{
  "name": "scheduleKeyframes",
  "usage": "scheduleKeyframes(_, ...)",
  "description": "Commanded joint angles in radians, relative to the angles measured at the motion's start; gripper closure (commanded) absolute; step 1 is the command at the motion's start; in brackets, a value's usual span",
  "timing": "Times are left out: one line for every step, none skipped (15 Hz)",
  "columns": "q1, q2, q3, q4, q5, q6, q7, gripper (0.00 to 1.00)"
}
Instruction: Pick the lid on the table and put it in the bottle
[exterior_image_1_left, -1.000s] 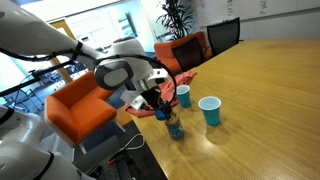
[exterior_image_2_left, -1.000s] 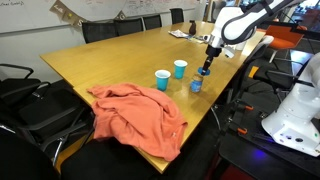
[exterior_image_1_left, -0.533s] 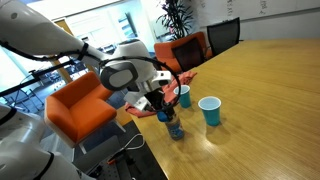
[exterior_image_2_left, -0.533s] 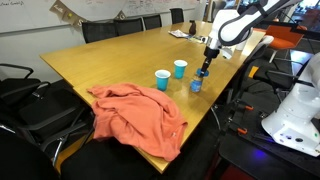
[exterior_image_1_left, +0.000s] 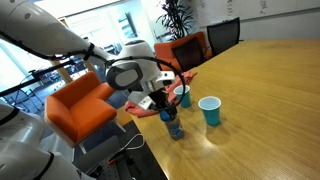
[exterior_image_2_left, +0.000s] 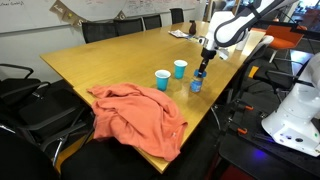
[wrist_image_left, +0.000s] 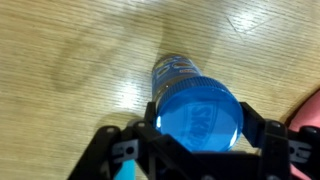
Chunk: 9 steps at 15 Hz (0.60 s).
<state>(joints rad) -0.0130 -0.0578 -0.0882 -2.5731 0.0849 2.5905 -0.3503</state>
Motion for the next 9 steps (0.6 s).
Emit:
scheduleKeyframes(-0.006, 0.032, 0.013, 0.022, -0.006, 0.020, 0.013, 0.45)
scheduleKeyframes(-0.007, 0.037, 0.014, 0.025, -0.009, 0.020, 0.014, 0.45)
scheduleKeyframes(-0.007, 0.042, 0.015, 0.028, -0.009, 0.020, 0.015, 0.45)
scheduleKeyframes(-0.008, 0.044, 0.016, 0.031, -0.011, 0.021, 0.016, 0.45)
scheduleKeyframes(-0.008, 0.046, 0.016, 0.034, -0.011, 0.021, 0.016, 0.45)
scheduleKeyframes(-0.008, 0.048, 0.017, 0.035, -0.012, 0.022, 0.017, 0.45)
scheduleKeyframes(-0.008, 0.048, 0.018, 0.037, -0.013, 0.020, 0.019, 0.45)
scheduleKeyframes(-0.008, 0.051, 0.019, 0.039, -0.013, 0.019, 0.018, 0.45)
scheduleKeyframes(-0.008, 0.051, 0.020, 0.040, -0.016, 0.014, 0.022, 0.45)
